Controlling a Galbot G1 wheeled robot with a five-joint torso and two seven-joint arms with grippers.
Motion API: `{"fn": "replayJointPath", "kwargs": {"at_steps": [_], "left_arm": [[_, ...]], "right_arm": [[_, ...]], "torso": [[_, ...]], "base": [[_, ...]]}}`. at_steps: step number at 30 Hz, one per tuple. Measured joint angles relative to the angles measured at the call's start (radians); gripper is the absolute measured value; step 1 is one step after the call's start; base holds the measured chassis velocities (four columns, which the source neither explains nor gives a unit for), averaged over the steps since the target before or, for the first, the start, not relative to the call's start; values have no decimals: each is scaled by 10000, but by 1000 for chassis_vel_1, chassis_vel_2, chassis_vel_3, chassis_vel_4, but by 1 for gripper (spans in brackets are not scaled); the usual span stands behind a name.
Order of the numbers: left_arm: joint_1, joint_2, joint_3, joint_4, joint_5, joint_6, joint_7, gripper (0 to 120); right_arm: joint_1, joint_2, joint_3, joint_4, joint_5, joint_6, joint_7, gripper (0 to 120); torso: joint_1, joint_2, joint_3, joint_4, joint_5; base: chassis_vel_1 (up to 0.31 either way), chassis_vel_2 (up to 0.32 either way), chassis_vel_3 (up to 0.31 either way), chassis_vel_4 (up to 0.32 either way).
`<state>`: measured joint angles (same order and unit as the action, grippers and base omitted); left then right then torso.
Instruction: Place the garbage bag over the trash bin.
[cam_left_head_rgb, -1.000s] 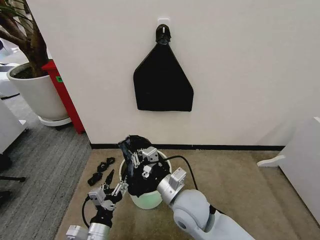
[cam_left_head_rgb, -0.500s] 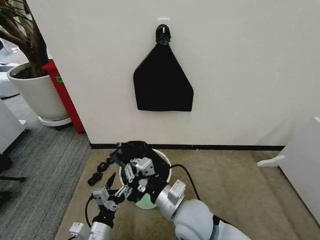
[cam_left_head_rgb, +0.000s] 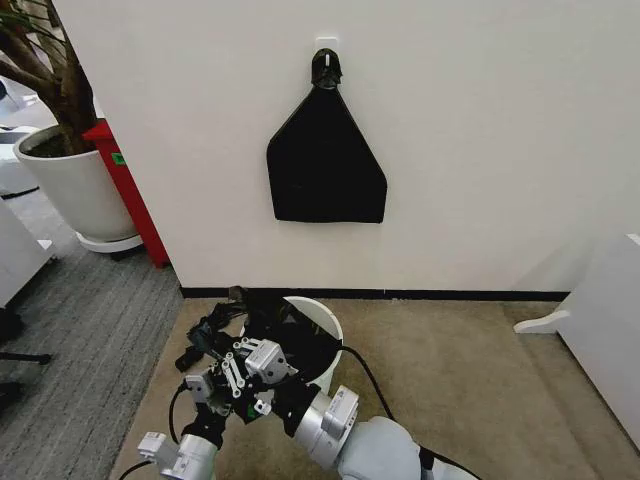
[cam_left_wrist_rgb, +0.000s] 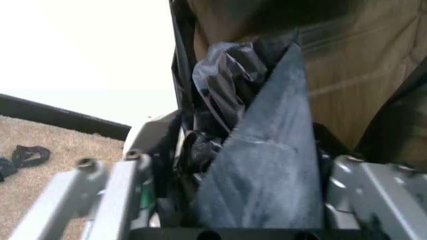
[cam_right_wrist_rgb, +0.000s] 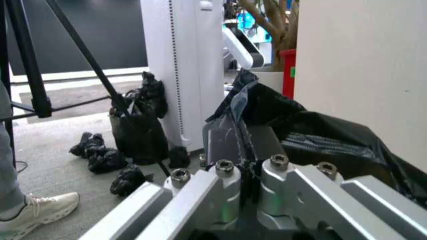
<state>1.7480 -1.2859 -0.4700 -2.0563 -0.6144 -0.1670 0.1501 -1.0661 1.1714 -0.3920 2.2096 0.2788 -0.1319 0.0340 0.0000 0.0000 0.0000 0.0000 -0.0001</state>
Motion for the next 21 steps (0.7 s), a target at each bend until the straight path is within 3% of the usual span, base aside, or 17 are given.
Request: {"fn": "replayJointPath", "kwargs": {"at_steps": [15, 21], "left_arm": [[-2, -6, -421, 33, -21, -179, -3, 1], [-178, -21, -718, 93, -261, -286, -55, 0]], "right_arm": [[14, -48, 614, -30, 124, 159, -4, 0], [-83, 5, 1022, -321, 180, 462, 5, 0]], "torso": [[0, 0, 0, 0, 1], [0, 0, 0, 0, 1]], "base": [[0, 0, 0, 0], [0, 0, 0, 0]]}}
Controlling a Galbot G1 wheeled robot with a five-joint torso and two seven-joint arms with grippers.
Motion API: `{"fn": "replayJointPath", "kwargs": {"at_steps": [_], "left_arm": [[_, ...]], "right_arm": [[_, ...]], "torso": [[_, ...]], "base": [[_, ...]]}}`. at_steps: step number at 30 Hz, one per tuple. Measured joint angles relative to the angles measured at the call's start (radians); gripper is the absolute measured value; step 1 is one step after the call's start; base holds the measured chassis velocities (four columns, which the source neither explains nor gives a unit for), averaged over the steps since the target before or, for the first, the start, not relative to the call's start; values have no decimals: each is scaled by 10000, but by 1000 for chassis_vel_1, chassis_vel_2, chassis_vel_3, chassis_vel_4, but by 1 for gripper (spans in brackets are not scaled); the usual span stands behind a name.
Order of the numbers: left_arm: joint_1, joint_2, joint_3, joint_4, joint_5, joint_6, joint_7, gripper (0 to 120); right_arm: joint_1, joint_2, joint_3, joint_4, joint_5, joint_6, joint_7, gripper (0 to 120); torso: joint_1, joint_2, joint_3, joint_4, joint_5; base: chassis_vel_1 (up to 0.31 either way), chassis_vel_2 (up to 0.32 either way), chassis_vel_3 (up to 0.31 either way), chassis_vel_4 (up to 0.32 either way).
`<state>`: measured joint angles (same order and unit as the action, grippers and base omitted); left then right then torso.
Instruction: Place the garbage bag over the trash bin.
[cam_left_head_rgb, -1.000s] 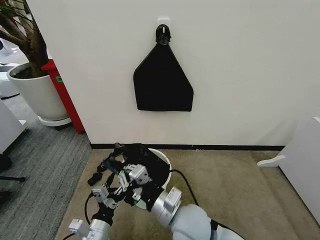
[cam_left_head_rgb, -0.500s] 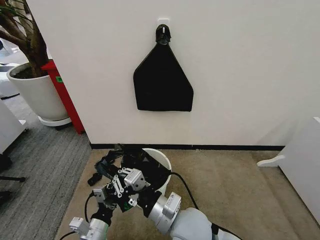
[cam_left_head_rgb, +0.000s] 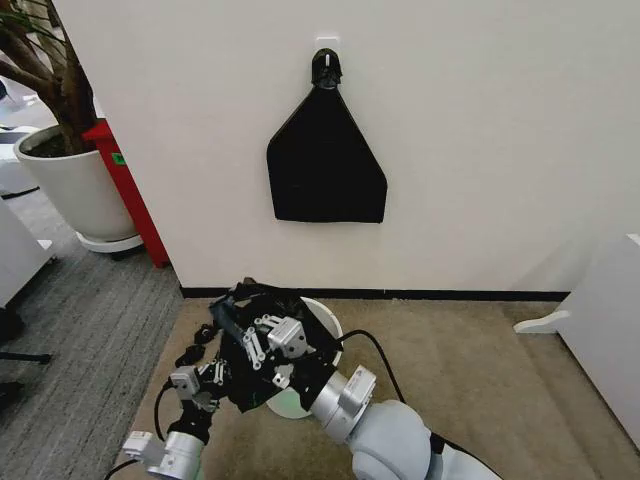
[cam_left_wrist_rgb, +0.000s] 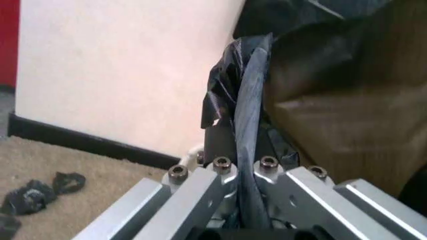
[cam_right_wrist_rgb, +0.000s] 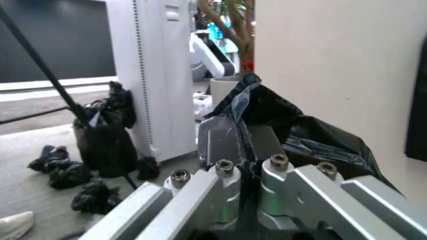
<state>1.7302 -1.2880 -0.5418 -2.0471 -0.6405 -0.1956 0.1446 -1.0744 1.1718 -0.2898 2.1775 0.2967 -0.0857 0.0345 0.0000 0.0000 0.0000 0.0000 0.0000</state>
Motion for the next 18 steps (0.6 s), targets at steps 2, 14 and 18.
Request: {"fn": "replayJointPath", "kwargs": {"at_steps": [2, 14, 18], "left_arm": [[-19, 2, -44, 1, -29, -40, -10, 0], [-82, -155, -362, 65, -167, -395, -49, 0], [-81, -245, -431, 69, -127, -530, -52, 0]], "right_arm": [[-12, 1, 66, -86, 7, 78, 3, 0], [-135, 43, 1301, -1034, 174, 577, 157, 0], [-249, -23, 1751, -1170, 167, 635, 285, 0]], "torso": [[0, 0, 0, 0, 0], [0, 0, 0, 0, 0], [0, 0, 0, 1, 1]], "base": [[0, 0, 0, 0], [0, 0, 0, 0], [0, 0, 0, 0]]}}
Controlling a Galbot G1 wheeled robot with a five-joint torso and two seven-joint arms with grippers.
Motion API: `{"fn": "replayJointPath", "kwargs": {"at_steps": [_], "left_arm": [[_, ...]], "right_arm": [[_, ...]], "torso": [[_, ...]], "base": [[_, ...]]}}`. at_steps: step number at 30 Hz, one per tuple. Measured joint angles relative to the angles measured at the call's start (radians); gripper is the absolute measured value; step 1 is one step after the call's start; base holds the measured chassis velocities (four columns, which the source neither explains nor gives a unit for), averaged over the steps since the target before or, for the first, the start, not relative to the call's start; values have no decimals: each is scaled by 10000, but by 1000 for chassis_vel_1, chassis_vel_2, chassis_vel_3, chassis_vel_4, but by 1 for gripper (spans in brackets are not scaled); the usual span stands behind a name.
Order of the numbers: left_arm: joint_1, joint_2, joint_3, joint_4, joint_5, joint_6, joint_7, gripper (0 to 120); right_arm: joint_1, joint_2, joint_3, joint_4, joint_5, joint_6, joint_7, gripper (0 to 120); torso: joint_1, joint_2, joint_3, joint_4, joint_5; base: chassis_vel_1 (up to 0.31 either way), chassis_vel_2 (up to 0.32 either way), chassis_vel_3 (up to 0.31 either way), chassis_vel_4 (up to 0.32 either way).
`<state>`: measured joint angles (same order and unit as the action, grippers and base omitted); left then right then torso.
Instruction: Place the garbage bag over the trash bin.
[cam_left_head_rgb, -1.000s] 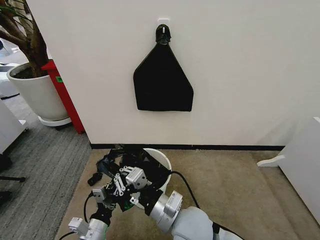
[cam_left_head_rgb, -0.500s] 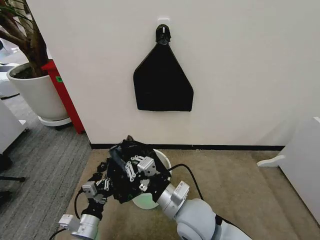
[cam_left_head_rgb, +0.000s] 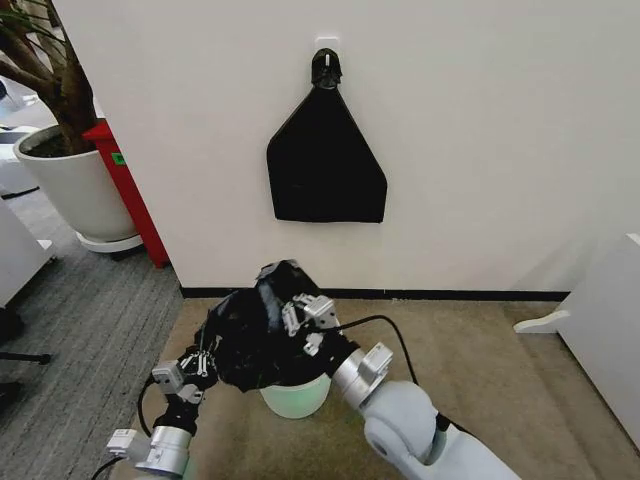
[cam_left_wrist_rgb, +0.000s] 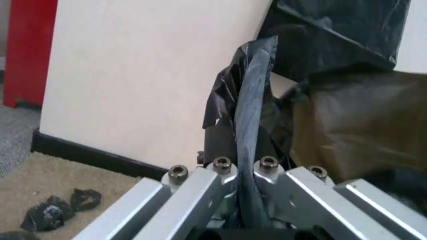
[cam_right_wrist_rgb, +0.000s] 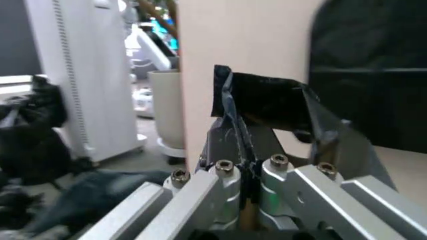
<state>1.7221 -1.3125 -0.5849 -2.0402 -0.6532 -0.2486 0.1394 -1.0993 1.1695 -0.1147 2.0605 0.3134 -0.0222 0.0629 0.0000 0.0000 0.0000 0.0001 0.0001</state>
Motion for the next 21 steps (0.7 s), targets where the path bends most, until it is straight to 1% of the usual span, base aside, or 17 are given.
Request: {"fn": "replayJointPath", "kwargs": {"at_steps": [4, 7, 9, 10, 11, 13, 15, 18, 21], "left_arm": [[-12, -55, -40, 5, 41, -122, -6, 0], [-118, -94, -45, 56, 96, -229, -51, 0], [-268, -125, -26, 138, 168, -319, -153, 0], [-420, -156, 5, 238, 229, -403, -199, 0], [-420, -156, 5, 238, 229, -403, -199, 0], [-679, -227, 47, 455, 414, -582, -200, 0], [-917, -299, 110, 668, 499, -674, -181, 0], [-1053, -349, 138, 798, 516, -721, -155, 0], [-1325, -382, 113, 1096, 612, -927, -60, 0]], "right_arm": [[-138, -77, 95, 17, 11, 6, 38, 0], [-117, -59, -60, 1, 12, 107, 0, 0], [-7, 38, -197, -157, -44, 329, -108, 0], [110, 206, -266, -445, -190, 694, -247, 0], [110, 206, -266, -445, -190, 694, -247, 0], [338, 596, -307, -982, -449, 1346, -500, 0], [458, 946, -333, -1306, -557, 1590, -603, 0], [475, 1058, -305, -1447, -633, 1736, -664, 0], [444, 995, 38, -1799, -918, 2172, -952, 0]], "torso": [[0, 0, 0, -2, 0], [0, 0, 0, -2, -1], [0, 0, 0, -1, -1], [0, 0, -1, 1, -1], [0, 0, -1, 1, -1], [0, 0, 0, 0, -1], [0, 0, 0, 0, -1], [0, 0, 0, 1, -2], [0, 0, 0, 0, -1]], "base": [[0, 0, 0, 0], [0, 0, 0, 0], [0, 0, 0, 0], [0, 0, 0, 0], [0, 0, 0, 0], [0, 0, 0, 0], [0, 0, 0, 0], [0, 0, 0, 0], [0, 0, 0, 0]]}}
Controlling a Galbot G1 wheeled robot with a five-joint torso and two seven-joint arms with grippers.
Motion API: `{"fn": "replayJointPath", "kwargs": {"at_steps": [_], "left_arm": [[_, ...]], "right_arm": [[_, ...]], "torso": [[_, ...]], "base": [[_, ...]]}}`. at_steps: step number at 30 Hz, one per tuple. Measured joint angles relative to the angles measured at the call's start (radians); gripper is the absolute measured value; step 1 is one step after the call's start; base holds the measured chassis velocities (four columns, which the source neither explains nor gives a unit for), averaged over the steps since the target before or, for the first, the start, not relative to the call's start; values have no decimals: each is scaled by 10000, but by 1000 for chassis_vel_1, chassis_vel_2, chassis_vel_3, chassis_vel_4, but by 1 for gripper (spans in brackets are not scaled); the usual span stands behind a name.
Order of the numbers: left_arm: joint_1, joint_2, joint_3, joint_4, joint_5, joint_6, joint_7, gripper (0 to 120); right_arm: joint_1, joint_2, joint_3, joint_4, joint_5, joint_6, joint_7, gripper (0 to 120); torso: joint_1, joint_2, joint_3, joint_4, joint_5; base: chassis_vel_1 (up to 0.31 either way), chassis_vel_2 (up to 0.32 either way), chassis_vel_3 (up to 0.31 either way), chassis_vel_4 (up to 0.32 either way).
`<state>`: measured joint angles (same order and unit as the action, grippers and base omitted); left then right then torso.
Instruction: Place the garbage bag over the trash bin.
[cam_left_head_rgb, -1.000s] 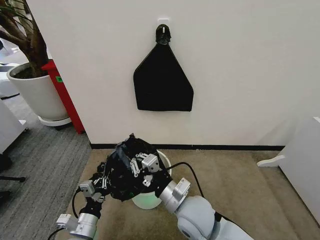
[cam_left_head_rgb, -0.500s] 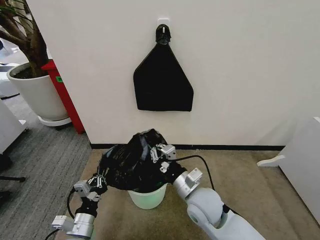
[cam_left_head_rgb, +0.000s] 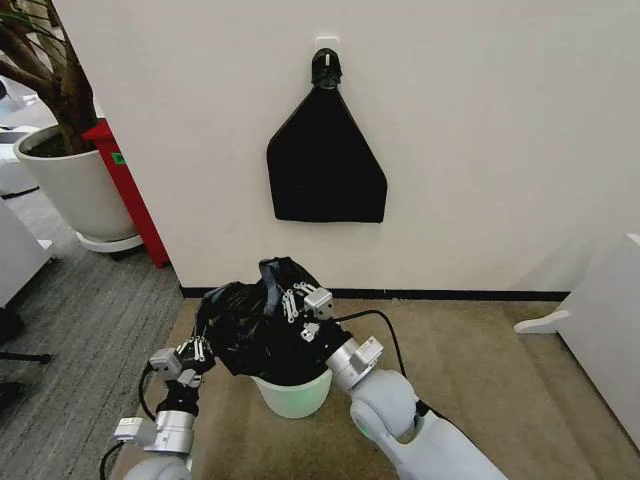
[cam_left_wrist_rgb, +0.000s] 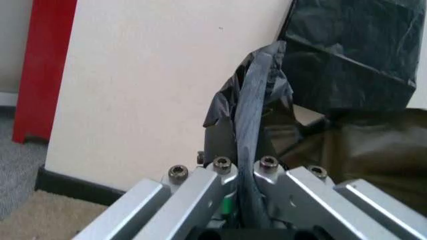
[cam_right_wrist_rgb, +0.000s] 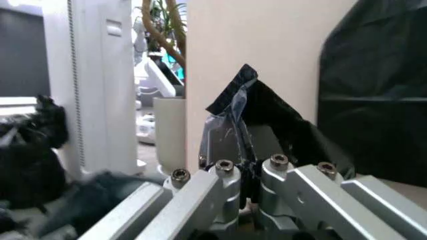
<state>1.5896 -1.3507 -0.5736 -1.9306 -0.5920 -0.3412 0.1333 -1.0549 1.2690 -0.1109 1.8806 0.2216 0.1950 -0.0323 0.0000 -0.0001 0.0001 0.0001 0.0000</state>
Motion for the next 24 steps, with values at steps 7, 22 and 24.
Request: {"fn": "replayJointPath", "kwargs": {"at_steps": [7, 22, 24], "left_arm": [[-275, 24, -84, 294, 61, -81, 13, 0], [626, 161, 114, 249, 777, -54, 36, 0], [717, 188, 114, 209, 832, -8, 26, 0]], "right_arm": [[-347, -312, 579, -97, -231, 137, -66, 0], [-2614, -1183, 1337, 754, -737, -71, 213, 0], [-2826, -1237, 1301, 837, -836, -72, 217, 0]], "torso": [[0, 0, -1, -1, 0], [0, 1, -2, -1, 0], [0, 0, -2, 0, 1]], "base": [[0, 0, 0, 0], [0, 0, 0, 0], [0, 0, 0, 0]]}}
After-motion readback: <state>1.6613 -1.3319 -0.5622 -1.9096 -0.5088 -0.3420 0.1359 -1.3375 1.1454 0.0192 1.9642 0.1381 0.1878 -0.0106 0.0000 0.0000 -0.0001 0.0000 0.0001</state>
